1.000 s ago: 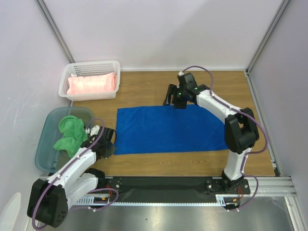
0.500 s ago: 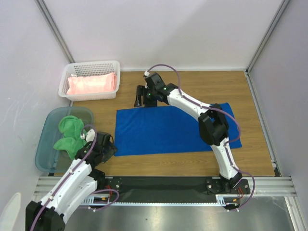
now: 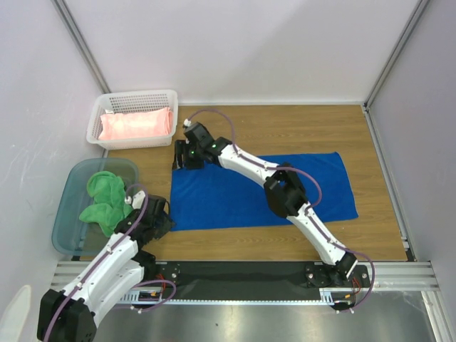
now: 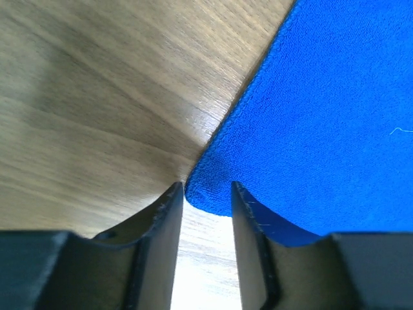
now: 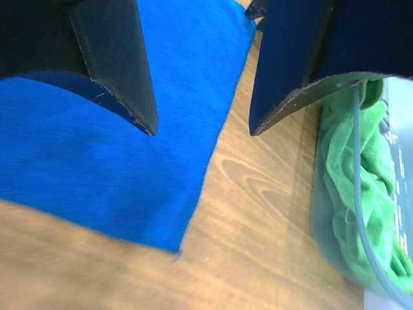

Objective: Fold and stack the towels
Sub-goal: Fold the towel

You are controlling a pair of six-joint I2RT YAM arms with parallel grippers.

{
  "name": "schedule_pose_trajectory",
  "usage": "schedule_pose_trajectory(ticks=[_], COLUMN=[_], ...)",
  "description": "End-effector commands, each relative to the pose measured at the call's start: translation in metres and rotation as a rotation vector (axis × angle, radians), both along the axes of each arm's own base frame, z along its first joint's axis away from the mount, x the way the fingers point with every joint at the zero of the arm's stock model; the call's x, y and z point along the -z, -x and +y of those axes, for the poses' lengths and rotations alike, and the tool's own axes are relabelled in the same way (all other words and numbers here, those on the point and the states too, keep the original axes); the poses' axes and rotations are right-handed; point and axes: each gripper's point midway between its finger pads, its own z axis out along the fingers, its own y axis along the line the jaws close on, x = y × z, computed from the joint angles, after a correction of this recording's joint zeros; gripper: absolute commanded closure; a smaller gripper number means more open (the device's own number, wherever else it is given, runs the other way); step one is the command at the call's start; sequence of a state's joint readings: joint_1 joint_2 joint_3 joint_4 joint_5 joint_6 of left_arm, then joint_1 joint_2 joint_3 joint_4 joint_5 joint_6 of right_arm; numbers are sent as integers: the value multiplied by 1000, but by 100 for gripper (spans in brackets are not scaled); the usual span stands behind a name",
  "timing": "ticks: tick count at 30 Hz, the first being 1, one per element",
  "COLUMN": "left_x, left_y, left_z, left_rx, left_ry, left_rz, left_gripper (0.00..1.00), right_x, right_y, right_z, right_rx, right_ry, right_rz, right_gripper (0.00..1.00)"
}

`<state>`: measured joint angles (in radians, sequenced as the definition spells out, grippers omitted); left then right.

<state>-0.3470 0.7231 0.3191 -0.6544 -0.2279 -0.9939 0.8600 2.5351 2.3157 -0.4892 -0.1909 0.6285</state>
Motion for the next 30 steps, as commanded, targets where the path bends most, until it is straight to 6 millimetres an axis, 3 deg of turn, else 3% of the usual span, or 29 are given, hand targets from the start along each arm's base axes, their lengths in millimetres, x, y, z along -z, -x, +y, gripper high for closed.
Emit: schedule_pose_trajectory(ticks=[1,9,10,16,20,23,30], left_x=[10,10,10,6,3,7,8], left_y=[8,10,11,8,5,9,11], left_z=[-1,1,0,-5,-10,-10,-12], left_rx=[36,24,28,58,84,84,96], left_ry=[-9,-21,-23,-10,11,15,16], left_rz=[36,31,31,-11,-42,-30,-28], left_gripper=[61,93,100,100,100,99,100], right_x=[-29,-17,-8,9,31,36,58], right_y=[-9,-29,-32,-45,-44,-42,-39], right_z=[29,45,46,51,54,55,44], right_rx=[17,80,91,139,152,148,183], right_ry=[-110,-153,-146,-139,-126,-115,0], right_rz=[-82,-135,-137,-174,-160,-163,-195], right_gripper=[36,37,37,42,42,42,43])
